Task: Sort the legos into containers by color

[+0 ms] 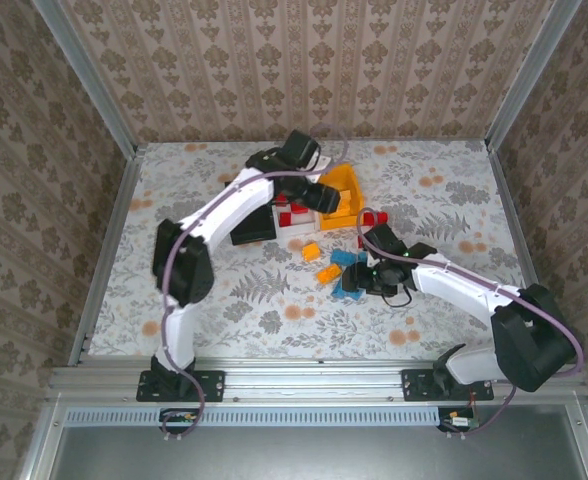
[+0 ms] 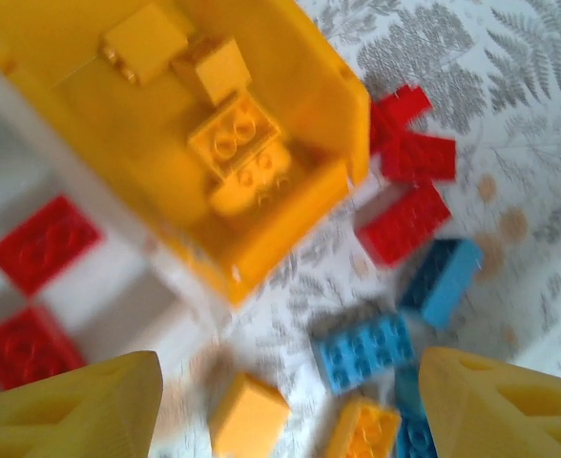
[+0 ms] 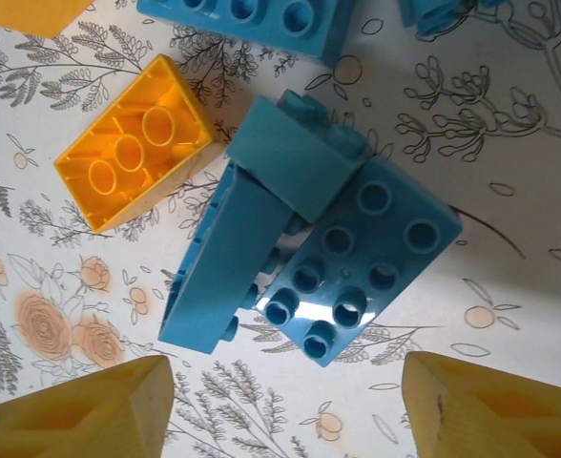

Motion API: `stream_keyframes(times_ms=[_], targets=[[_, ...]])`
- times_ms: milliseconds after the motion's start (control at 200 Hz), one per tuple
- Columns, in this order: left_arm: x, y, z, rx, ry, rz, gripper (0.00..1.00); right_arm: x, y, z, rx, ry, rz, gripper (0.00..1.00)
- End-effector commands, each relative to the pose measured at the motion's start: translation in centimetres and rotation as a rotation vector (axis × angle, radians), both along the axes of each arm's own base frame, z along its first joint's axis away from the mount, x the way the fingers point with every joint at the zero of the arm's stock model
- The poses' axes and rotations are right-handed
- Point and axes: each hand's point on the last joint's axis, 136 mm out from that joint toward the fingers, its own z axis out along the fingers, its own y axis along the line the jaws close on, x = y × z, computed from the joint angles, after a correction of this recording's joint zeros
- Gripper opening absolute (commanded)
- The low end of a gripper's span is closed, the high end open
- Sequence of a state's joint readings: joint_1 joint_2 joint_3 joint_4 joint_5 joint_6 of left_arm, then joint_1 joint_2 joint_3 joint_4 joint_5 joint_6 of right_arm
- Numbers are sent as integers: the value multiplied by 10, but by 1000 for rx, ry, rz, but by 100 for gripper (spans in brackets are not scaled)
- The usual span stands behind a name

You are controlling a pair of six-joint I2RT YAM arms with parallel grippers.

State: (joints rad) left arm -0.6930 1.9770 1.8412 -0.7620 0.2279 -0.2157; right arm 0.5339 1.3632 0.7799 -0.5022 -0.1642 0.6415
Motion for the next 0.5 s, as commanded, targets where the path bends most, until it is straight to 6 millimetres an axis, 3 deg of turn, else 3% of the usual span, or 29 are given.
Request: stream_keyframes(times_ms=[0,65,190,365,495], targets=[[-23,28,1,29,-56,17,73,9,12,9,17,-23,-19,62],[-39,51,-8,64,-54,43,73,10,21,13,34,-34,-10,59],[-67,85,-23,108,-39,77,73,9,29,0,-6,12,8,58],[-98,119,-39,160,-19,103,74,10,36,-8,-29,37,13,57],[-110,137,-44,150,-12,140,74,14,40,-15,-49,58,12,56]])
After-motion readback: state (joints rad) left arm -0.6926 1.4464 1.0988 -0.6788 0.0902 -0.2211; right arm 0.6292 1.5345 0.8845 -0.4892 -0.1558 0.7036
